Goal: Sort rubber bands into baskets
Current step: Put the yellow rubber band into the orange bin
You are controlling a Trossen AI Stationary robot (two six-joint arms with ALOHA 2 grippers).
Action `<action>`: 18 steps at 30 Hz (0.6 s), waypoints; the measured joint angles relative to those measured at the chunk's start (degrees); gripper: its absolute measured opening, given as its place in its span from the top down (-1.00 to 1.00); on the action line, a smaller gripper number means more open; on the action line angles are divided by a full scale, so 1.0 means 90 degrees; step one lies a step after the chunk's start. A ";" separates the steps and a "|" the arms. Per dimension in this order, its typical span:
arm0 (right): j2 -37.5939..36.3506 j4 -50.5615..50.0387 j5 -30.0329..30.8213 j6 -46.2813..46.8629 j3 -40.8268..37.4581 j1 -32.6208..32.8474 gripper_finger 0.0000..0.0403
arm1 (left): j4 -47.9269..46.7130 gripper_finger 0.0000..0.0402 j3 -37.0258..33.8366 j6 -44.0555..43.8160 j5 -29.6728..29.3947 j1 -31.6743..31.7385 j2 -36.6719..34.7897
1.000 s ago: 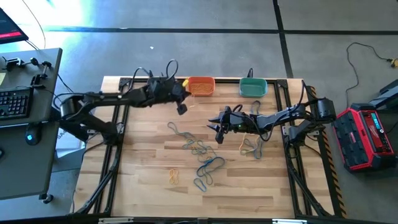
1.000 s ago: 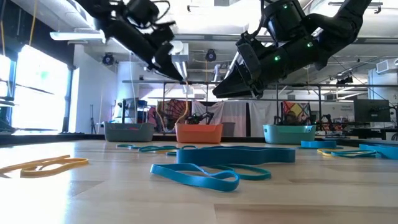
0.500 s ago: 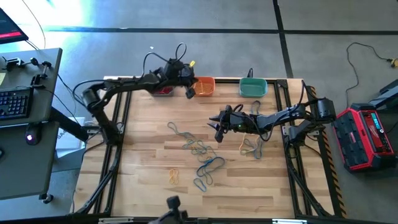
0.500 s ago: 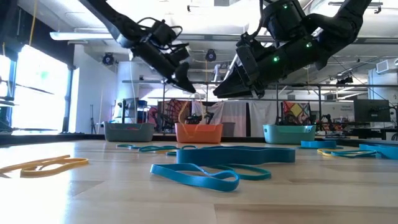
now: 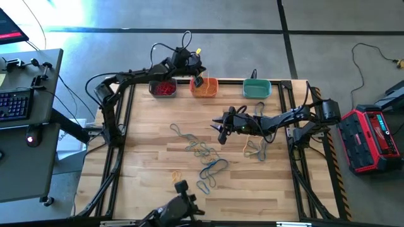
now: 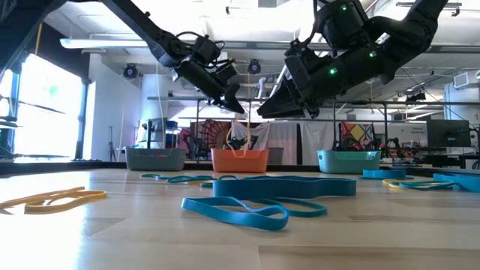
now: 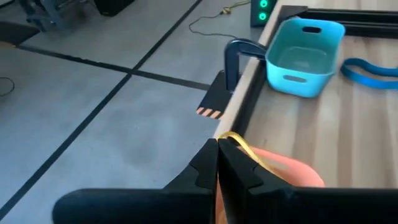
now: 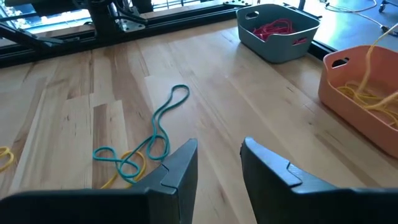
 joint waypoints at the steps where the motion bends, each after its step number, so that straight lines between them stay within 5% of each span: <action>1: 0.0000 -0.0009 0.0000 0.0000 0.0000 0.0000 0.44 | -0.0009 1.00 0.0055 0.0000 0.0019 0.0035 0.0039; 18: 0.0000 -0.0049 0.0061 -0.0069 0.0000 -0.0083 0.44 | -0.0160 1.00 0.0100 -0.0137 0.0514 0.0181 0.0694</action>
